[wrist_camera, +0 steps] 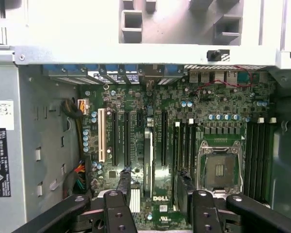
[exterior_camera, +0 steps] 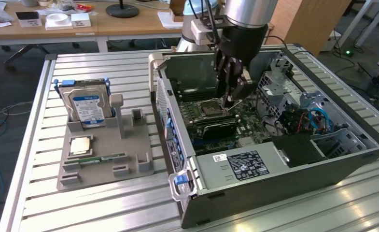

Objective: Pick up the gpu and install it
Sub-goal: 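Insert the gpu into the slot, then press down on the gpu until it lock into place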

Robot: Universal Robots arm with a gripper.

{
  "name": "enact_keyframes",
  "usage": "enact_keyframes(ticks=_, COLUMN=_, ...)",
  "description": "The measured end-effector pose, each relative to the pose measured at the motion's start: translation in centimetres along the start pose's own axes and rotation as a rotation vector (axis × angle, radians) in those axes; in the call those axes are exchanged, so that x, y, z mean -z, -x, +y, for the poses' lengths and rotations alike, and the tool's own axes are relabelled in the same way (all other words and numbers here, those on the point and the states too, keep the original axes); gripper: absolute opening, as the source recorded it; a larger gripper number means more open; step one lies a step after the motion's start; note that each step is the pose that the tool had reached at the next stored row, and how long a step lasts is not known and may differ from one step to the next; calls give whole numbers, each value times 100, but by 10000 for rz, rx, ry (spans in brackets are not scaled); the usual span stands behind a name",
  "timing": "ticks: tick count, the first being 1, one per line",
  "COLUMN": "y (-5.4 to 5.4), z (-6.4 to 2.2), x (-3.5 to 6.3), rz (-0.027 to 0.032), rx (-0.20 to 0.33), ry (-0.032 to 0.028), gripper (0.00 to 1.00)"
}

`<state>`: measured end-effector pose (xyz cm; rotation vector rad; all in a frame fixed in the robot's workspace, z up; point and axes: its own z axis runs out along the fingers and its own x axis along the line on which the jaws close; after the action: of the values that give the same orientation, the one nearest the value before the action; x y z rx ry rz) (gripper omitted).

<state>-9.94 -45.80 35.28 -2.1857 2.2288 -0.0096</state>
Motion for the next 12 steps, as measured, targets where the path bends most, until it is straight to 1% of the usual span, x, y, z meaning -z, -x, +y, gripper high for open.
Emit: enact_keyframes(ticks=12, y=0, z=0, x=4, rz=0, rx=0, ry=-4, gripper=51)
